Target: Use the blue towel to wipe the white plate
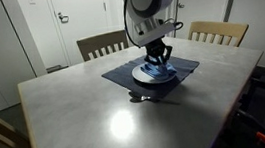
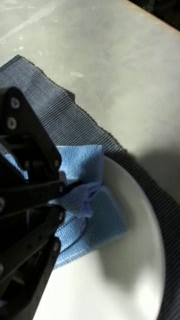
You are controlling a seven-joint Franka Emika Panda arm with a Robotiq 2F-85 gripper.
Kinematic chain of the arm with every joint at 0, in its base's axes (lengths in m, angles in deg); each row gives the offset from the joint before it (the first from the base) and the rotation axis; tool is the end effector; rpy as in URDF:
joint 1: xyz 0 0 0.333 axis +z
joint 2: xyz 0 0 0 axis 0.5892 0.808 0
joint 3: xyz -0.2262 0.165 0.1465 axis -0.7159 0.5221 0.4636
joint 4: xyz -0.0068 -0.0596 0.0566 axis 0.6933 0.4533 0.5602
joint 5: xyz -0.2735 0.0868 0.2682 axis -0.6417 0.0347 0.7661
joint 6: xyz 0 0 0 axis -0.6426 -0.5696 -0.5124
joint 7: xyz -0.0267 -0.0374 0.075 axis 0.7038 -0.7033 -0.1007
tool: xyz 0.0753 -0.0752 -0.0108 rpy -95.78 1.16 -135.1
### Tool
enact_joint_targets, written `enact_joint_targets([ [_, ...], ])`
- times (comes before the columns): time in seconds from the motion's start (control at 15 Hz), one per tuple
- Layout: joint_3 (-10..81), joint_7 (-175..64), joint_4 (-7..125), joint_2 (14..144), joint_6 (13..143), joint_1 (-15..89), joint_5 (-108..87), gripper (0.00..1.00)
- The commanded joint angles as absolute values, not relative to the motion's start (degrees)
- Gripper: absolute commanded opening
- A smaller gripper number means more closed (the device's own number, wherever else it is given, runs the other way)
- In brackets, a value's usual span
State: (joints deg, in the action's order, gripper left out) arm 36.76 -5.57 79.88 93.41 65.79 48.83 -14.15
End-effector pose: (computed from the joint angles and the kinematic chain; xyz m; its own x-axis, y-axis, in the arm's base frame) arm 0.5565 0.0957 0.1646 0.7414 -0.6538 -0.1513 -0.5739 -0.7346 0.3619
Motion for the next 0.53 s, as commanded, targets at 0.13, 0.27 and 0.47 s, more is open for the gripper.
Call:
enact_joint_targets([
  [0.13,37.1,-3.2,80.8,93.0,75.7,49.4,-14.3,0.02],
  [0.27,38.7,-5.9,80.9,92.8,78.1,48.6,-12.2,0.02],
  [0.47,41.9,-12.7,80.7,92.8,80.7,47.2,-8.0,0.02],
])
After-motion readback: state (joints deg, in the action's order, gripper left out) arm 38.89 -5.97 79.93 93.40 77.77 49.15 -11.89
